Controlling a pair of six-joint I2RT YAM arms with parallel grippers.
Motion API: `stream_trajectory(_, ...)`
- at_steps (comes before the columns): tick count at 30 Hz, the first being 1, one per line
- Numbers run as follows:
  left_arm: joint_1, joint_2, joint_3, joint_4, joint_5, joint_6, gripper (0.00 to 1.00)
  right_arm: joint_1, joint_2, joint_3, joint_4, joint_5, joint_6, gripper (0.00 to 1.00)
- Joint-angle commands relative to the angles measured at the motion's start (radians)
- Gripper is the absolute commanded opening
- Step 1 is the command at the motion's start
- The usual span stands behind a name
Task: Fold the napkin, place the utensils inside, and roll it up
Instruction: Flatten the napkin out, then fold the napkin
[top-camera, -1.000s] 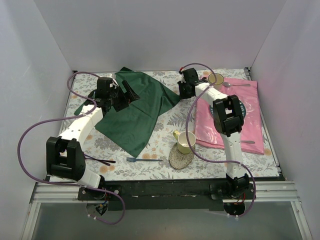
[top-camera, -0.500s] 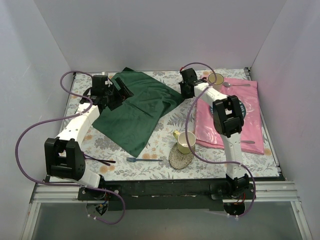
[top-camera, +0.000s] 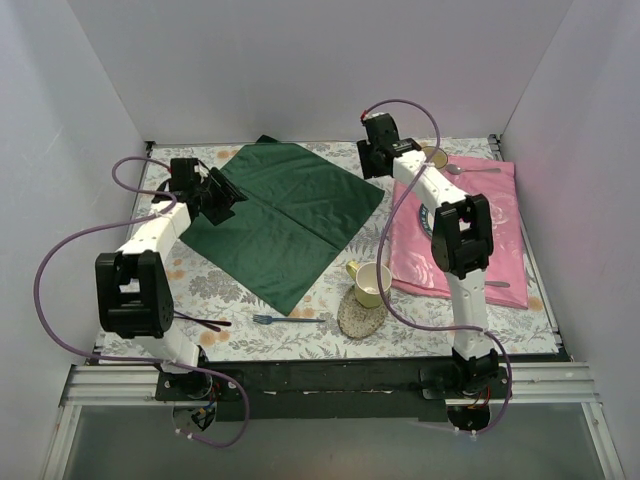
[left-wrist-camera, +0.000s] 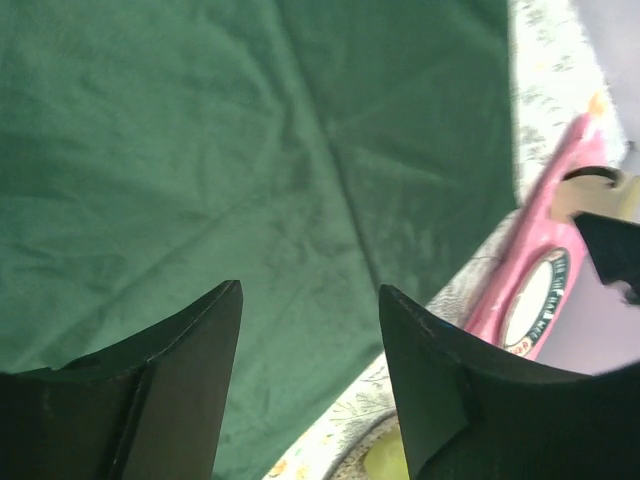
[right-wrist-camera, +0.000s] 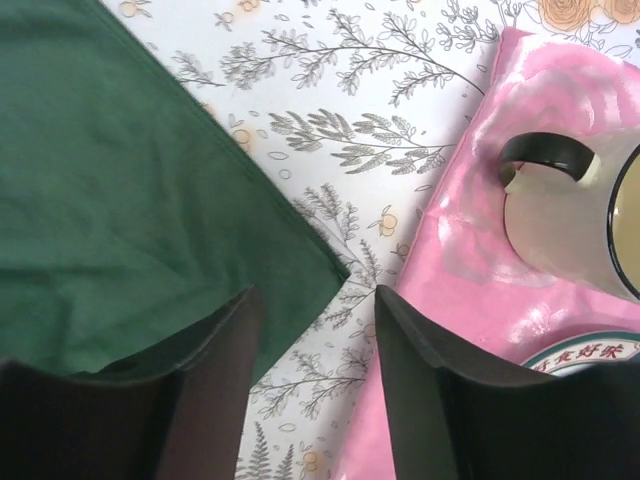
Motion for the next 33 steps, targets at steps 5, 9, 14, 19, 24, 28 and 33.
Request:
stream_trajectory(5,0.002,0.116,-0.033,0.027,0.014,0.005,0.4,0.24,-0.255,-0.193,0.015,-0.099,0.039,0.6)
stream_trajectory(9,0.002,0.149,-0.066,-0.001,-0.057,0.002,0.28,0.359,-0.325,-0.318,0.114,-0.201,0.054,0.51)
stream_trajectory(14,0.002,0.141,-0.139,-0.057,-0.15,-0.034,0.17,0.469,-0.312,-0.421,0.19,-0.319,0.068,0.37)
stream_trajectory(19,0.002,0.118,-0.207,-0.108,-0.193,-0.119,0.04,0.526,-0.278,-0.47,0.199,-0.309,0.063,0.22)
stream_trajectory(24,0.002,0.084,-0.257,-0.145,-0.203,-0.146,0.02,0.571,-0.304,-0.562,0.239,-0.254,0.06,0.19)
stream_trajectory(28,0.002,0.037,-0.294,-0.168,-0.175,-0.174,0.0,0.572,-0.307,-0.608,0.242,-0.245,0.076,0.19)
stream_trajectory(33,0.002,-0.032,-0.329,-0.182,-0.151,-0.189,0.0,0.575,-0.31,-0.652,0.245,-0.246,0.096,0.19)
